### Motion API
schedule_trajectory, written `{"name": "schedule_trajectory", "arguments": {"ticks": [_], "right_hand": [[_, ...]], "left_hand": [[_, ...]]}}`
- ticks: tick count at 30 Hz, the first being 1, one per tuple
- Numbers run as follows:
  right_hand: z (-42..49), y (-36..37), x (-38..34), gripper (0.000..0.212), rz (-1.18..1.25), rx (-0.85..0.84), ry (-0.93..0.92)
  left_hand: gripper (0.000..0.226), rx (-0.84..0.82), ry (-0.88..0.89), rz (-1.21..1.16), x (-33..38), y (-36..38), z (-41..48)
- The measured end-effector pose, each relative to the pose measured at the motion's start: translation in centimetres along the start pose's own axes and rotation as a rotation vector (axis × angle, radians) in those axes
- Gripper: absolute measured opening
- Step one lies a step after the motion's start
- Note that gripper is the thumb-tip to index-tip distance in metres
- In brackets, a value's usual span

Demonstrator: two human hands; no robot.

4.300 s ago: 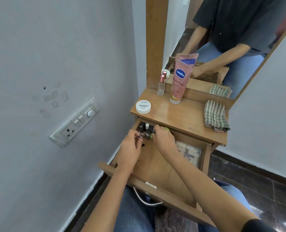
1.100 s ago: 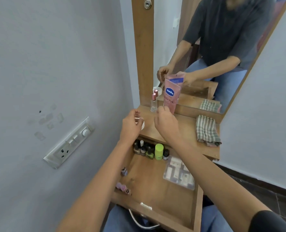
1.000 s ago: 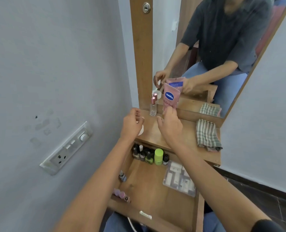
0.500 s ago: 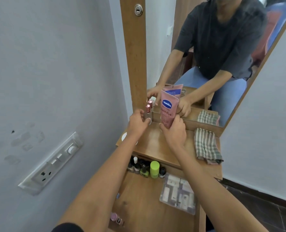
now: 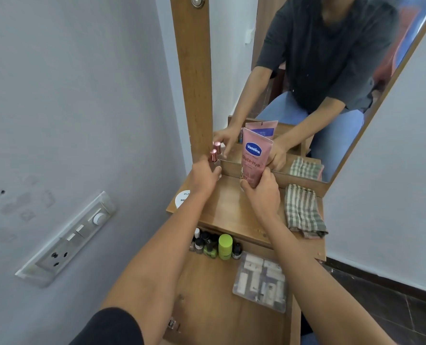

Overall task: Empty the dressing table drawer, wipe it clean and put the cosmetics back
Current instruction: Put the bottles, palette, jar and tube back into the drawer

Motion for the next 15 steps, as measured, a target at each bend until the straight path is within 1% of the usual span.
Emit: {"name": "schedule_trajectory", "arguments": {"ticks": [3, 6, 9, 13, 15], "right_hand": [[0.0, -0.2, -0.1, 0.046, -0.01, -0.012, -0.002], [0.1, -0.5, -0.3, 0.048, -0.01, -0.038, 0.005], [0.2, -0.8, -0.5, 0.052, 0.002, -0.087, 0.011], [-0.4, -1.9, -0.7, 0.053, 0.099, -0.152, 0.029], [-1.6, -2.7, -0.8, 0.049, 0.185, -0.146, 0.015]], "left_hand": [[0.024, 0.021, -0.021, -0.088, -0.4, -0.5, -0.9], [0.023, 0.011, -0.034, -0.186, -0.6, -1.6, -2.4], [0.02, -0.006, -0.029, -0.232, -0.6, -3.0, -4.2], [0.02, -0.034, 0.006, -0.219, 0.1, -5.8, -7.6], [0.019, -0.027, 0.005, -0.223, 0.0, -7.2, -9.5]]}}
Point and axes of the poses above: each hand's wrist, its own z-axis towards the middle knuckle, its own y-axis out of the palm, x = y × z, the point moved 4 cm from there along z, towards the middle knuckle, and after that the axes turned 1 degree about -y, right-handed, at the moved point
